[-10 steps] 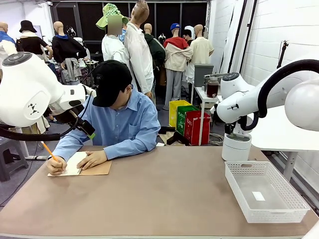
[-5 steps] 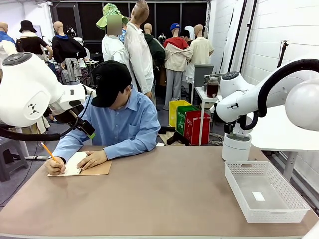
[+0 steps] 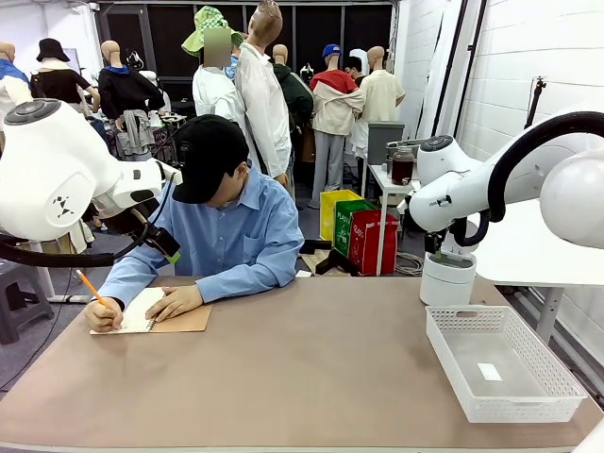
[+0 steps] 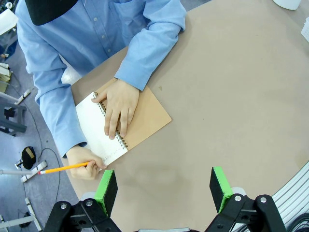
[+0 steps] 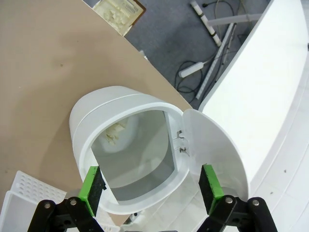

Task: Sort the paper based on its condition.
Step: If a person hands you a paper, place it in the Organizing basket , and if it's crumpled, put it in the Trash can.

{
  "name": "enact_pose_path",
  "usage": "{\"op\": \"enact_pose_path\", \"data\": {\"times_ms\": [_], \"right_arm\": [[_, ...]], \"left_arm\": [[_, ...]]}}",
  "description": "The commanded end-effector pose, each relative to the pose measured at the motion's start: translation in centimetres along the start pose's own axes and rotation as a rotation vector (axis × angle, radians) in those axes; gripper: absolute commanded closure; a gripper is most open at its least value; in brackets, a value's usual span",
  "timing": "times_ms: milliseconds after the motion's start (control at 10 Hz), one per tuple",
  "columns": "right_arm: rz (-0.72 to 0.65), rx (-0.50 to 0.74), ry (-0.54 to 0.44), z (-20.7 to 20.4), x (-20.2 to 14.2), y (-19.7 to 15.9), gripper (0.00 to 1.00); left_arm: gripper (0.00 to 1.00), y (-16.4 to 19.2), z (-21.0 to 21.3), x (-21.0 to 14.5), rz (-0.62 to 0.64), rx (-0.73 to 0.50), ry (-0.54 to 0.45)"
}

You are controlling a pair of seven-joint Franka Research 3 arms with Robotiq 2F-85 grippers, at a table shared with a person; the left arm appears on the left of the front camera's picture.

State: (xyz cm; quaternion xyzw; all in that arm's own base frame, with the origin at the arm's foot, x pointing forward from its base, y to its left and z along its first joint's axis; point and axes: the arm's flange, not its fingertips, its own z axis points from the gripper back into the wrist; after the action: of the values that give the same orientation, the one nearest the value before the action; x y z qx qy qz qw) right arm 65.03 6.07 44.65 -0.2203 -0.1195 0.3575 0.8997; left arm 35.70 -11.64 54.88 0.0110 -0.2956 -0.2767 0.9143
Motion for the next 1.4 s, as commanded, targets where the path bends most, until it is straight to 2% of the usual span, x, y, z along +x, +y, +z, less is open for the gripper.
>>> {"op": "enact_pose_path", "data": {"times_ms": [0,500,600,800,1000,1300], "right_arm": [[0.002,-0.004,-0.005,0.0,0.0,-0.1,0.00],[0.000,0.000,0.000,0.0,0.0,0.0,0.00],[-0.021,0.071,-0.078,2.2,-0.4,0.9,0.00],[-0.030,0.142,-0.137,4.9,-0.5,2.3,0.00],[0.005,0.211,-0.197,7.5,-0.9,3.8,0.00],[0.099,0.317,-0.361,11.8,-3.1,7.1,0.00]], "left_arm": [[0.00,0.0,0.0,0.0,0.002,-0.003,-0.001],[0.00,0.0,0.0,0.0,0.002,-0.003,-0.001],[0.00,0.0,0.0,0.0,0.002,-0.003,-0.001],[0.00,0.0,0.0,0.0,0.002,-0.003,-0.001],[0.00,0.0,0.0,0.0,0.002,-0.003,-0.001],[0.00,0.0,0.0,0.0,0.002,-0.003,-0.001]]}}
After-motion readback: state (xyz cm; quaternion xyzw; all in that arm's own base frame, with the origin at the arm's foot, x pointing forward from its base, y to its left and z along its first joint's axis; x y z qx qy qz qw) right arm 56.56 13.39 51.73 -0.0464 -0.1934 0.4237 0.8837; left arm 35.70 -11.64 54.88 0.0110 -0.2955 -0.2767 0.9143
